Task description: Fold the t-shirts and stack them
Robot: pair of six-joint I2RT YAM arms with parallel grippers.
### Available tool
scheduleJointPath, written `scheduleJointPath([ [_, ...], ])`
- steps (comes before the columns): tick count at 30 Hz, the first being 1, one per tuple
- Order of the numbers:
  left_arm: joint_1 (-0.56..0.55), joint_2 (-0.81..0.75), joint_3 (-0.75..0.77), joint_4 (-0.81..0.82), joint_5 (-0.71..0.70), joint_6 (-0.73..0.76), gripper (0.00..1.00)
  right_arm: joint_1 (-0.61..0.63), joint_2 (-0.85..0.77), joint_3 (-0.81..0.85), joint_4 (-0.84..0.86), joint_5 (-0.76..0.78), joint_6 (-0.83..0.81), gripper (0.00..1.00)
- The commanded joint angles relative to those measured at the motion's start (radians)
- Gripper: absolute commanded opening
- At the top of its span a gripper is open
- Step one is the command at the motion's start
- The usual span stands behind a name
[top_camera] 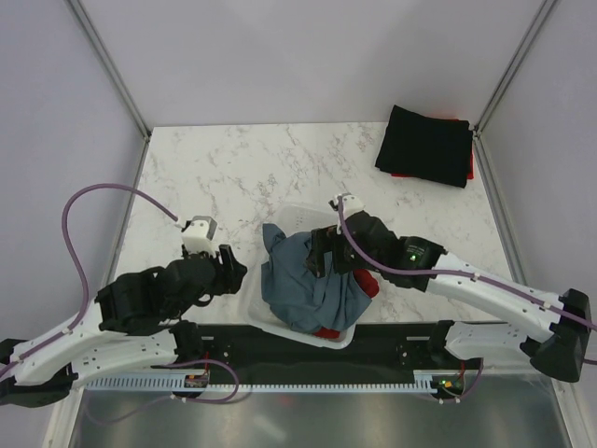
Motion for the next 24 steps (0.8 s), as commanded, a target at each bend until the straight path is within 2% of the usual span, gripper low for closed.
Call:
scheduleJointPath([
  [1,0.003,-0.044,-0.072,-0.052,-0.089,-0.033,0.64,0.029,0.055,0.062,0.04,-0.002,-0.008,0.95],
  [7,0.003,-0.125,-0.076,-0.052,-0.134,-0.027,0.64,0.063,0.187,0.091,-0.038,0.103,-0.009,0.85],
  [17,0.003,-0.13,-0.077,-0.054,-0.149,-0.033,0.63,0.09,0.357,0.176,-0.086,0.146,-0.031,0.81],
  [19,0.003,-0.123,-0.077,-0.054,-0.148,-0.033,0.63,0.104,0.398,0.191,-0.081,0.144,-0.041,0.73],
  [21,0.003,-0.12,-0.076,-0.054,-0.146,-0.032,0.63,0.121,0.435,0.212,-0.08,0.144,-0.044,0.6],
  [22,0.001,-0.12,-0.076,-0.054,-0.146,-0.033,0.63,0.125,0.444,0.228,-0.083,0.155,-0.041,0.43],
  [23,0.001,-0.119,-0.079,-0.055,-0.146,-0.033,0.63,0.133,0.451,0.234,-0.085,0.16,-0.037,0.33],
  [24,0.003,-0.119,-0.076,-0.055,-0.144,-0.033,0.63,0.136,0.452,0.239,-0.085,0.163,-0.032,0.17],
])
